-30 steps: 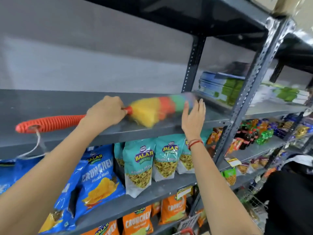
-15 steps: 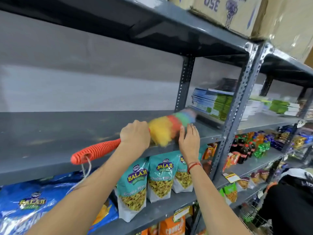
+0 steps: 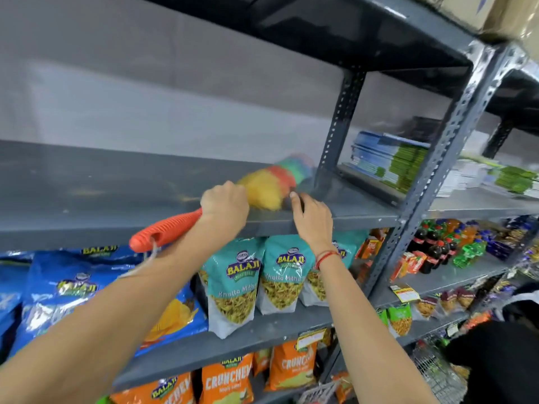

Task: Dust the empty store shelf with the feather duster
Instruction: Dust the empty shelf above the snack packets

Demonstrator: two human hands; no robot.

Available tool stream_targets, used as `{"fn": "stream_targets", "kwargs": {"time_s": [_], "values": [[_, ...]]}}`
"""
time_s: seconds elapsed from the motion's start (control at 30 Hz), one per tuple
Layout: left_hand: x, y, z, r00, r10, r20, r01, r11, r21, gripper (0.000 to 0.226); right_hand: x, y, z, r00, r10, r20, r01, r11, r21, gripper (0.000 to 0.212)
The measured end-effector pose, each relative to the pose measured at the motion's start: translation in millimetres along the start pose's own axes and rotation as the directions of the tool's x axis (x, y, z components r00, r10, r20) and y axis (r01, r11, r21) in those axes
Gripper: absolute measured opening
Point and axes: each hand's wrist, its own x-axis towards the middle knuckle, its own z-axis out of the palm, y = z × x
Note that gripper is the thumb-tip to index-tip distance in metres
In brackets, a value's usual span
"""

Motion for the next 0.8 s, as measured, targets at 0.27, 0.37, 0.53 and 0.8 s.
{"fn": "stream_targets", "kwargs": {"time_s": [0.27,0.37,0.53,0.8], "values": [[-31.3,-39.2,-21.7,0.987,-0.125,-0.103,0.119,0.991,-0.061,0.029,-7.6,-4.2,2.7,0.988,-0.024,-0.150,0.025,1.000,0.004,0.044],[-32.3,-10.3,-12.0,0.998,-0.006,-0.058,0.001,0.997,-0.083,0.030,-8.7,-3.1,1.0,0.988,-0.015,-0.156,0.022,0.999,0.038,0.041],[-23.3,-2.3,-13.3,1.000,-0.006,0.016,0.008,0.994,-0.105,0.032,-8.6,0.2,5.7,0.987,0.013,-0.161,-0.001,0.997,0.078,0.045],[-12.5,-5.5,-15.3,0.992,0.115,-0.061,-0.120,0.989,-0.087,0.032,-6.6,3.3,2.9,0.971,0.159,-0.180,-0.113,0.964,0.242,0.041]]}}
